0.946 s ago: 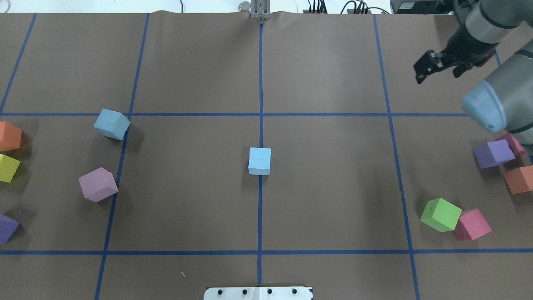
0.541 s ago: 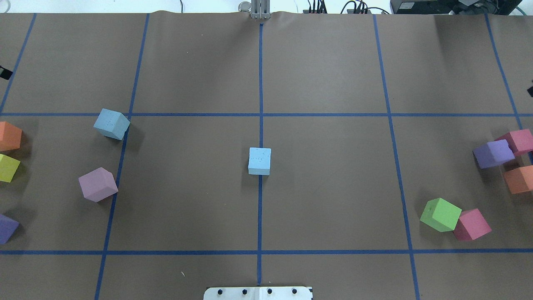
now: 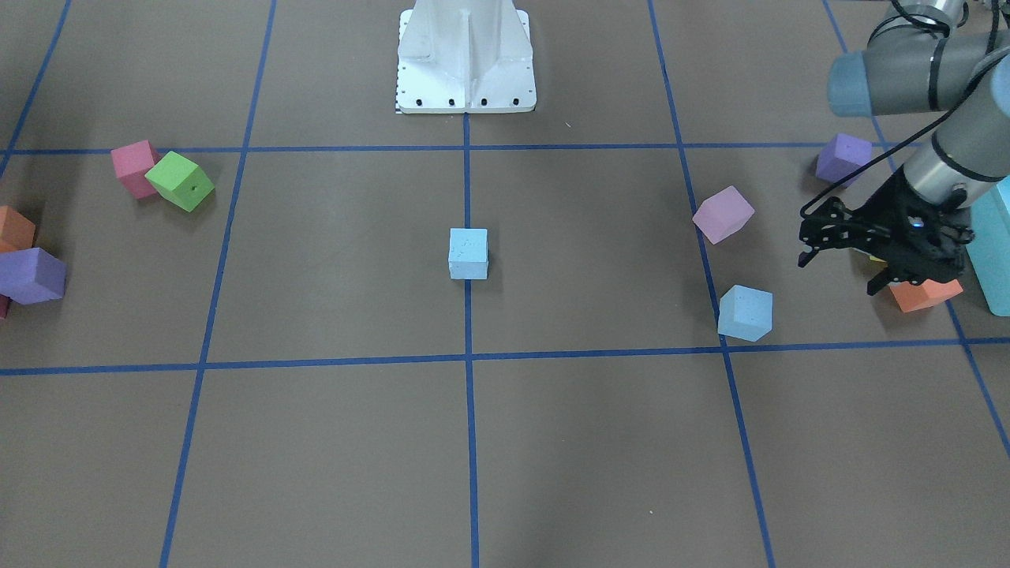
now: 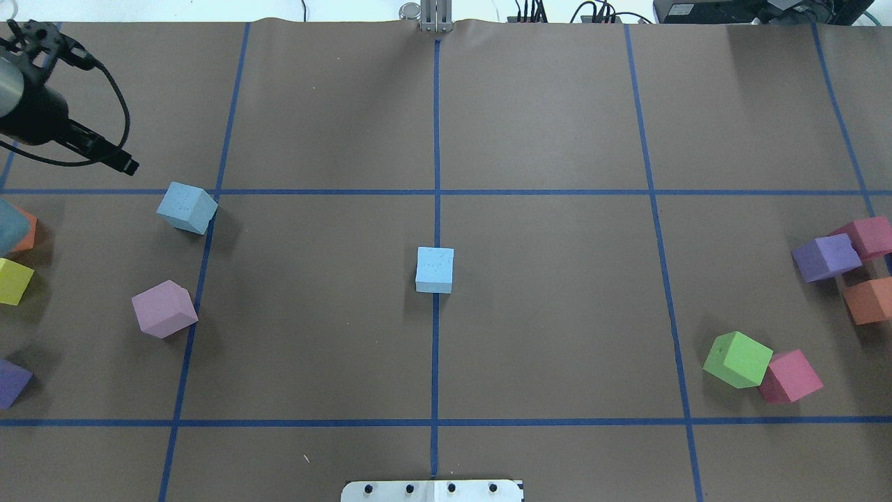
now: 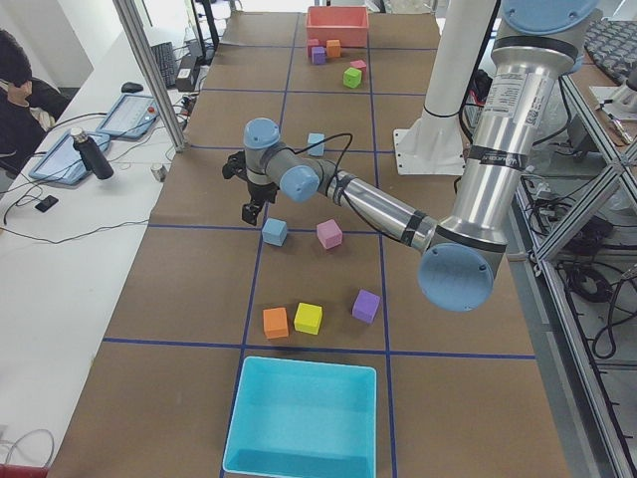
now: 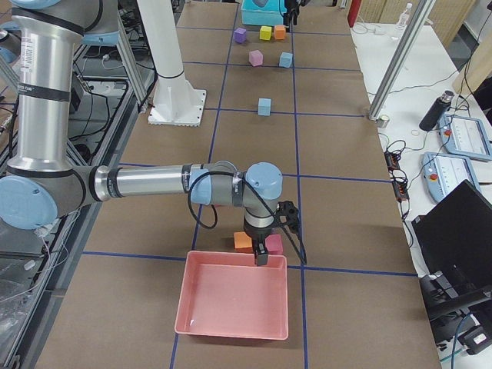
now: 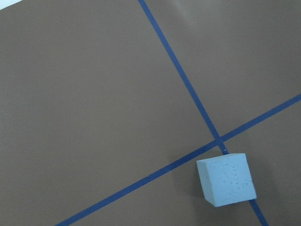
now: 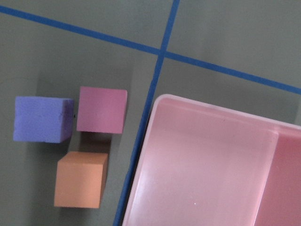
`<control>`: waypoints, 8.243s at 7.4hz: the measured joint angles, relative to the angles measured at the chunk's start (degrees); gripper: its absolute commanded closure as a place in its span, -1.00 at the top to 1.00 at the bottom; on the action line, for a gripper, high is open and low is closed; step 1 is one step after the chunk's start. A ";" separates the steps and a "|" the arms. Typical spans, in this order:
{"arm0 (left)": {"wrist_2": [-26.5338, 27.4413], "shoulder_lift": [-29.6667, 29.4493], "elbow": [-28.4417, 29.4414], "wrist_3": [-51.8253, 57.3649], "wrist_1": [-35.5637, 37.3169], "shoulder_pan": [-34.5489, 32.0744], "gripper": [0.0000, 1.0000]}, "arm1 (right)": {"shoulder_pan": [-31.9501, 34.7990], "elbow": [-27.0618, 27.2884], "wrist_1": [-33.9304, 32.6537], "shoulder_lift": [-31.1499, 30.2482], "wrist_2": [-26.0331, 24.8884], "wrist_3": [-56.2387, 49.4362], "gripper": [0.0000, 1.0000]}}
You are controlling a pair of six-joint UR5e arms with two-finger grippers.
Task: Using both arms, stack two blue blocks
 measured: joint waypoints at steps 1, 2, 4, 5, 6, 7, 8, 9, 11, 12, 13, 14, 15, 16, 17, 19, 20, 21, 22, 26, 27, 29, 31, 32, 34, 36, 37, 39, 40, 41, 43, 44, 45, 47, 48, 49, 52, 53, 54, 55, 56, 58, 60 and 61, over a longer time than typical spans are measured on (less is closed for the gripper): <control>1.21 -0.74 0.88 -1.17 -0.18 2.52 0.98 | 0.25 -0.09 0.90 -0.93 0.23 -0.16 1.00; 2.03 -2.10 3.09 -3.13 -0.29 4.08 0.98 | 0.33 -0.15 1.28 -1.29 0.31 -0.19 1.00; 2.31 -5.57 8.27 -11.96 -0.41 5.13 0.98 | 0.37 -0.19 1.46 -1.45 0.36 -0.20 1.00; 2.27 -7.06 10.53 -15.24 -0.46 5.45 0.98 | 0.37 -0.20 1.48 -1.50 0.40 -0.20 1.00; 2.27 -7.87 12.18 -16.63 -0.57 5.72 0.98 | 0.37 -0.23 1.48 -1.58 0.43 -0.18 1.00; 2.32 -8.21 13.38 -17.10 -1.04 6.04 0.98 | 0.37 -0.36 1.50 -1.65 0.45 -0.14 1.00; 2.39 -8.34 14.30 -17.28 -1.91 6.59 0.98 | 0.38 -0.70 1.54 -1.68 0.62 -0.12 1.00; 2.47 -8.35 14.79 -17.34 -2.57 7.09 0.98 | 0.37 -1.05 1.56 -1.71 0.88 -0.12 1.00; 2.63 -8.30 15.19 -17.01 -3.01 8.26 0.98 | 0.37 -1.25 1.57 -1.72 1.10 -0.11 1.00; 2.68 -8.27 15.46 -16.79 -3.10 8.69 0.98 | 0.37 -1.30 1.57 -1.72 1.13 -0.11 1.00; 2.72 -8.24 16.46 -16.64 -4.05 9.04 0.98 | 0.37 -1.32 1.57 -1.72 1.13 -0.11 1.00; 2.73 -8.25 18.22 -16.58 -6.35 9.30 0.98 | 0.37 -1.34 1.57 -1.71 1.14 -0.11 1.00; 2.72 -8.28 19.95 -16.55 -8.79 9.46 0.97 | 0.37 -1.34 1.57 -1.67 1.14 -0.11 1.00; 2.74 -8.28 20.91 -16.52 -10.16 9.63 0.80 | 0.37 -1.33 1.57 -1.64 1.14 -0.11 1.00; 2.75 -8.26 21.37 -16.48 -10.74 9.88 0.07 | 0.37 -1.30 1.57 -1.64 1.14 -0.09 1.00; 2.59 -8.18 21.15 -16.45 -10.89 10.09 -1.00 | 0.37 -1.24 1.59 -1.63 1.14 -0.04 1.00; 2.32 -8.07 20.32 -16.47 -10.65 10.09 -1.00 | 0.37 -1.22 1.63 -1.63 1.14 -0.03 1.00; 2.21 -8.09 18.88 -16.66 -10.21 10.09 -1.00 | 0.37 -1.22 1.63 -1.63 1.14 -0.03 1.00; 2.23 -8.70 16.89 -17.06 -8.54 10.08 -1.00 | 0.37 -1.17 1.62 -1.63 1.14 -0.03 1.00; 5.59 -23.11 8.29 -36.03 13.39 16.79 -0.95 | 0.37 -1.10 1.64 -1.63 1.14 -0.03 1.00; 7.15 -27.45 8.83 -43.09 14.78 20.38 -0.95 | 0.37 -1.12 1.62 -1.63 1.14 -0.02 1.00; 10.43 -36.29 14.48 -52.36 15.42 25.62 -0.95 | 0.37 -1.14 1.63 -1.63 1.14 -0.03 1.00; 14.36 -39.95 18.11 -55.01 15.20 29.58 -0.94 | 0.37 -1.13 1.64 -1.63 1.14 -0.03 1.00; 15.20 -40.26 18.46 -54.97 15.09 30.49 -0.94 | 0.37 -1.12 1.65 -1.61 1.14 -0.01 1.00; 15.85 -40.40 18.41 -54.45 15.03 31.05 -0.96 | 0.37 -1.15 1.62 -1.56 1.14 0.05 1.00; 15.94 -40.22 18.36 -52.56 15.08 31.08 -0.95 | 0.37 -1.16 1.65 -1.56 1.14 0.06 1.00; 15.93 -40.10 18.32 -52.09 15.14 31.08 -0.95 | 0.37 -1.17 1.66 -1.59 1.14 0.06 1.00; 15.80 -40.01 18.24 -51.89 15.19 31.08 -0.95 | 0.37 -1.17 1.61 -1.58 1.14 0.05 1.00; 15.73 -39.98 18.33 -51.88 15.11 31.07 -0.95 | 0.37 -1.16 1.60 -1.57 1.14 0.03 1.00; 15.68 -39.87 18.43 -51.85 14.99 31.04 -0.94 | 0.37 -1.12 1.63 -1.59 1.14 0.02 1.00; 15.63 -39.59 18.55 -51.79 14.79 31.00 -0.89 | 0.37 -1.12 1.60 -1.61 1.14 -0.01 1.00; 15.65 -39.55 18.58 -51.79 14.73 31.00 -0.79 | 0.37 -1.15 1.58 -1.58 1.14 -0.02 1.00; 15.67 -39.53 18.62 -51.78 14.67 30.99 -0.64 | 0.37 -1.16 1.59 -1.57 1.14 -0.02 1.00; 15.68 -39.52 18.67 -51.72 14.53 31.04 -0.36 | 0.37 -1.17 1.63 -1.61 1.14 -0.03 1.00; 15.68 -39.49 18.68 -51.71 14.41 31.07 -0.16 | 0.37 -1.19 1.62 -1.62 1.14 -0.01 1.00; 15.68 -39.48 18.69 -51.70 14.35 31.06 -0.02 | 0.37 -1.22 1.62 -1.61 1.14 0.01 1.00; 15.76 -39.46 18.68 -51.67 14.27 31.02 0.91 | 0.37 -1.25 1.61 -1.59 1.14 0.00 1.00; 15.77 -39.37 18.59 -51.68 14.24 31.02 0.94 | 0.37 -1.25 1.60 -1.59 1.14 -0.01 1.00; 15.77 -39.24 18.46 -51.69 14.25 31.03 0.94 | 0.37 -1.25 1.58 -1.57 1.14 -0.02 1.00; 15.77 -39.14 18.32 -51.69 14.29 31.02 0.95 | 0.37 -1.25 1.59 -1.57 1.14 -0.02 1.00; 15.75 -39.11 17.91 -51.69 14.33 30.98 0.95 | 0.37 -1.25 1.61 -1.57 1.16 -0.01 1.00; 15.64 -38.88 13.34 -51.75 14.94 30.41 0.95 | 0.37 -1.25 1.58 -1.60 1.18 0.03 1.00; 15.43 -36.61 5.93 -51.57 16.46 27.86 0.95 | 0.37 -1.23 1.57 -1.63 1.27 -0.01 1.00; 15.27 -33.95 2.59 -49.19 17.51 25.64 0.95 | 0.37 -1.23 1.57 -1.63 1.30 -0.02 1.00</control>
